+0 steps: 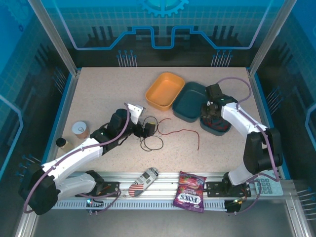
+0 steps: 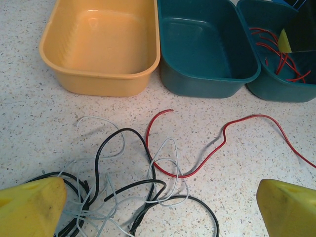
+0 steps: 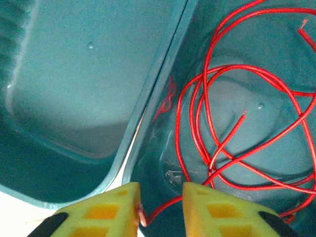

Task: Untangle the cables

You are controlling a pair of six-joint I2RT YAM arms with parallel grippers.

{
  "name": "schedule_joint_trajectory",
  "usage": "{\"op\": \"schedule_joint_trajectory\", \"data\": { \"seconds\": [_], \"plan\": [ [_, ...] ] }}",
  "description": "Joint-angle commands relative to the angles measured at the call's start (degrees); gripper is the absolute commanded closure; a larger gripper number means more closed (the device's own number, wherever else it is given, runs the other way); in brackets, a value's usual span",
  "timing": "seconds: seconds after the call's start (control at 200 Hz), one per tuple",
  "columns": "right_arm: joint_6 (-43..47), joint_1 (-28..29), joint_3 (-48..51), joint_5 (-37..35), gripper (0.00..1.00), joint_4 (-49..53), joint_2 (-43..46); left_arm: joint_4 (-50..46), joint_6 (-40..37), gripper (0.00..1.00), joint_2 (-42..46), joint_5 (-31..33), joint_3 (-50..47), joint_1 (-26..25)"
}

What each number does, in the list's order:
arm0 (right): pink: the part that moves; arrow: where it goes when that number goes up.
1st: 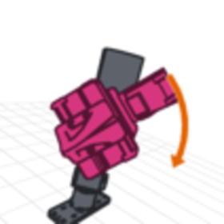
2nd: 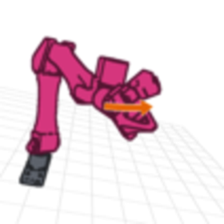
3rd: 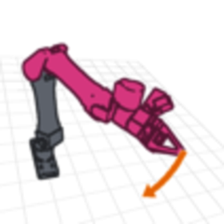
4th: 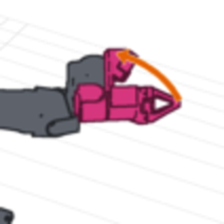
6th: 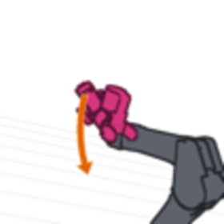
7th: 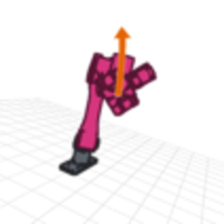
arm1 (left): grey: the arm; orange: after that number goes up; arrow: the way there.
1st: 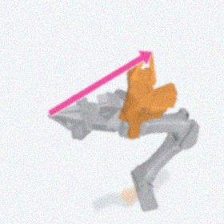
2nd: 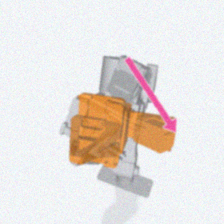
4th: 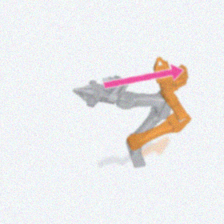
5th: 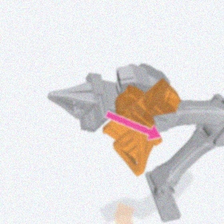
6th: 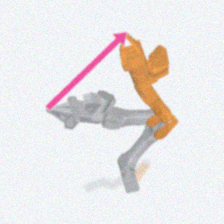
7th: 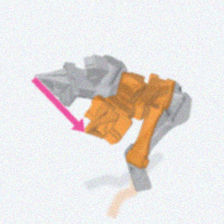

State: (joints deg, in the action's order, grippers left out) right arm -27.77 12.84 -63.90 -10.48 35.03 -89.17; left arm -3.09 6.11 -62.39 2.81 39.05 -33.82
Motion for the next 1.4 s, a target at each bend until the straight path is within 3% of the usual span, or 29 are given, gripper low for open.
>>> {"op": "schedule_joint_trajectory", "data": {
  "seconds": [0.0,0.06,0.245,0.46,0.826,0.981,1.271,1.396],
  "plan": [
    [-0.6,-0.1,-0.4,-1.2,0.89,-1.0,-1.4,0.8,1.0,0.01,1.4,0.9,-0.9,-0.3],
    [-1.0,-0.3,-0.2,-1.9,1.00,-0.8,-1.6,0.6,0.9,0.01,1.6,1.2,-1.0,-0.3],
    [-2.7,-2.7,1.9,-3.3,1.00,-0.1,-0.7,0.1,0.6,0.01,1.7,1.8,-1.1,-0.3],
    [-3.1,-7.8,4.8,2.2,1.00,-1.7,-1.5,0.5,0.9,0.01,0.9,1.5,-1.0,-0.3],
    [-1.4,-8.6,1.5,7.2,1.00,-1.1,-7.9,-0.3,0.9,0.01,0.4,1.9,-0.7,-0.3],
    [-1.0,-8.1,0.3,7.5,0.93,0.2,-6.3,-0.4,0.7,0.01,0.5,2.3,-0.7,-0.3],
    [0.6,-5.5,-3.6,2.9,0.63,6.7,2.3,0.1,0.9,0.01,1.4,3.2,-1.2,-0.3],
    [1.3,-3.7,-4.6,0.4,0.60,8.8,5.7,0.3,1.8,0.01,2.2,3.9,-1.9,-0.3]
  ]
}}
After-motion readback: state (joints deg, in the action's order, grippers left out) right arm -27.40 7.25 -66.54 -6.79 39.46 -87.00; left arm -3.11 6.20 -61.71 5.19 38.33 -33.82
